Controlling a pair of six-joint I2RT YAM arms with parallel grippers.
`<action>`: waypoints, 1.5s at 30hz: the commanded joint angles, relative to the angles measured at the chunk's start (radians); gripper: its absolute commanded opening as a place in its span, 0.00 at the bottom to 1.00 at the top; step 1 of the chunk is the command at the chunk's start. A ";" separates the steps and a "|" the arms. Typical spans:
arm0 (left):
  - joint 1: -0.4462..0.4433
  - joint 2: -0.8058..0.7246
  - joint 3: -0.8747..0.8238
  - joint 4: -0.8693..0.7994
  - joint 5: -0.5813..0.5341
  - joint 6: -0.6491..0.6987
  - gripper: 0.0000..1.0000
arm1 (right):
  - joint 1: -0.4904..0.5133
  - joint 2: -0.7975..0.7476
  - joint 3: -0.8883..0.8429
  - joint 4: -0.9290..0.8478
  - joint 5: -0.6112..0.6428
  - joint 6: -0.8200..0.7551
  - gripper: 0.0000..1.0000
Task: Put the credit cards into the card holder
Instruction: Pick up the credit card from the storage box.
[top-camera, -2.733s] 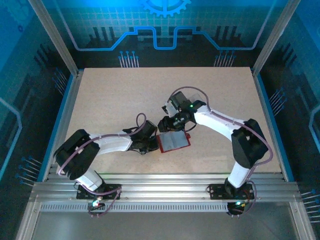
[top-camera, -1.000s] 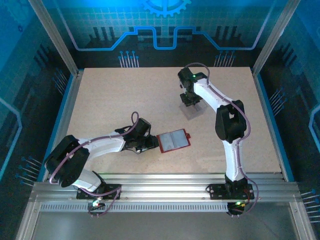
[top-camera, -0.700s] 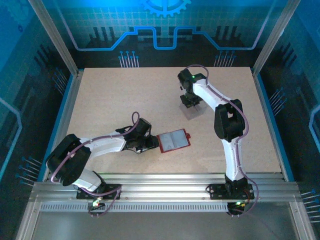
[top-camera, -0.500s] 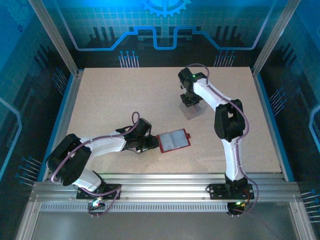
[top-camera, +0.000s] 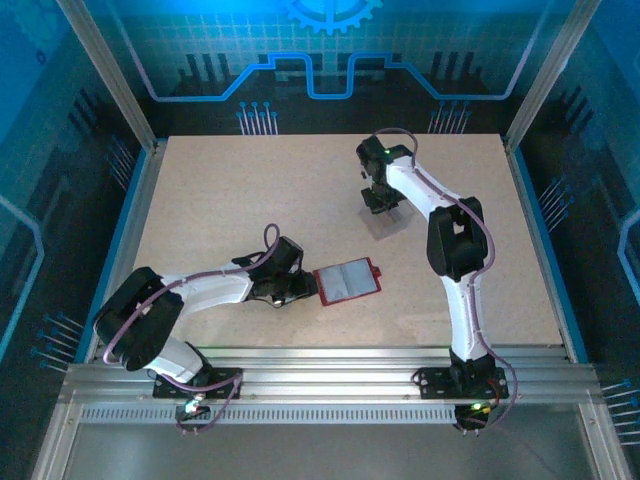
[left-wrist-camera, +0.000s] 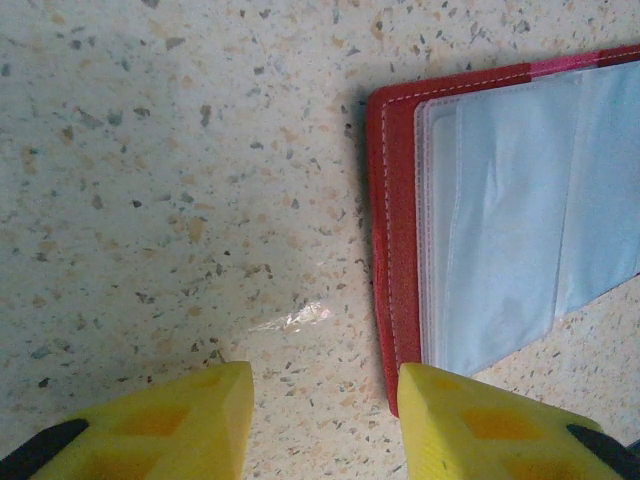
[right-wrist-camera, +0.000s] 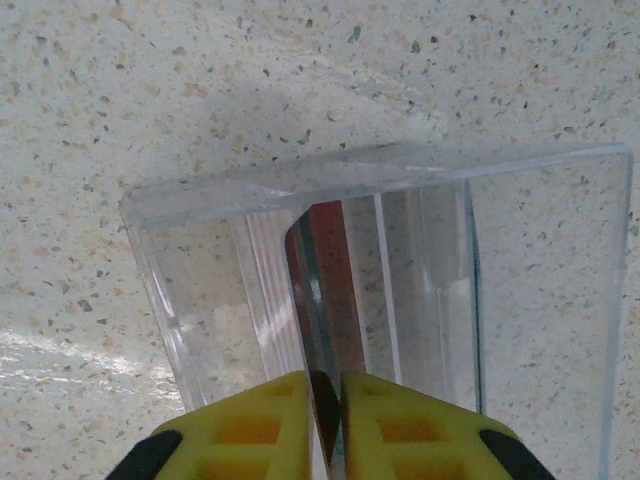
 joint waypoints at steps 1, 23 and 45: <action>-0.005 0.008 -0.001 0.005 0.025 -0.005 0.44 | -0.013 0.021 0.033 -0.035 -0.004 -0.011 0.15; -0.010 0.016 0.025 -0.034 0.007 0.013 0.44 | -0.006 -0.034 0.078 -0.057 -0.002 0.003 0.00; -0.089 0.161 0.250 -0.149 -0.085 0.027 0.46 | 0.101 -0.661 -0.520 0.242 -0.312 0.149 0.00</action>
